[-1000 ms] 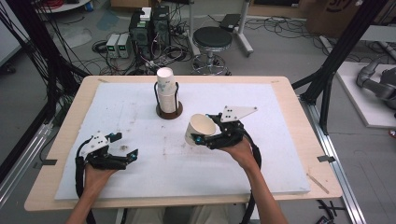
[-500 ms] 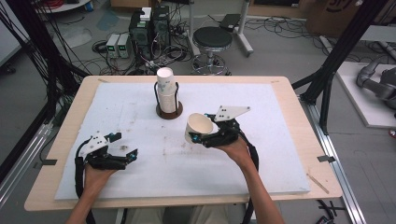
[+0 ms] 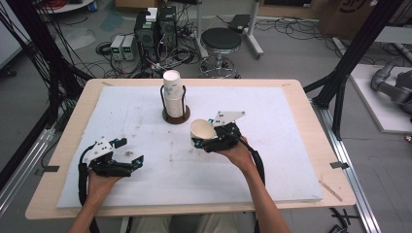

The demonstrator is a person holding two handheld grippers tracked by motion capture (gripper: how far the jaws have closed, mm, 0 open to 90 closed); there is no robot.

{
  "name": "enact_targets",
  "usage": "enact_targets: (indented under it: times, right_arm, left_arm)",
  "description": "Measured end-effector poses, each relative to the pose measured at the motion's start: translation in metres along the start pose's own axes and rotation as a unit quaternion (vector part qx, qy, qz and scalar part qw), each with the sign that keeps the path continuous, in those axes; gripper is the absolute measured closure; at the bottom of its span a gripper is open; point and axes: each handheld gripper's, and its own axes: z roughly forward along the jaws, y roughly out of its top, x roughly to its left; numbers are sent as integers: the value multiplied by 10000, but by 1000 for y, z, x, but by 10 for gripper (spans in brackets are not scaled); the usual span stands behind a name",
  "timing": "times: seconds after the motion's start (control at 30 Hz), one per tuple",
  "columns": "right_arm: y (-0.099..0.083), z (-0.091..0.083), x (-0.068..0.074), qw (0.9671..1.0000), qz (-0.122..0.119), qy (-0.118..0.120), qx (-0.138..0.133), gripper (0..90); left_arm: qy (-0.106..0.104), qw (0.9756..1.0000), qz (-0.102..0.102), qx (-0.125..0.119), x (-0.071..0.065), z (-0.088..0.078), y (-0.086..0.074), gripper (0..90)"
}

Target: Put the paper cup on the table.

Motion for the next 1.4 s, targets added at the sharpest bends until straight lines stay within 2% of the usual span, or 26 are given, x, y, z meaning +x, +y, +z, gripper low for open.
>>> enact_targets:
  times: [0.2,0.53,0.73,1.2,1.27,1.4]
  right_arm:
    - [-4,9,-3,9998,-11,-96,164,320]
    - [-16,25,-5,9987,106,-220,439,320]
    - [-18,33,-4,9974,-5,-338,630,321]
    - [-27,46,1,9962,-49,-421,764,321]
    - [-29,47,0,9968,20,-411,692,321]
    - [-29,46,0,9968,1,-413,685,318]
  left_arm:
    - [0,10000,33,33,-1,0,0,22]
    - [8,10000,78,52,-1,0,0,22]
    - [14,10000,65,44,-1,1,0,22]
    - [34,10000,80,45,-1,0,0,22]
    - [40,10000,77,36,-1,0,0,22]
    - [42,10000,60,36,-1,0,0,22]
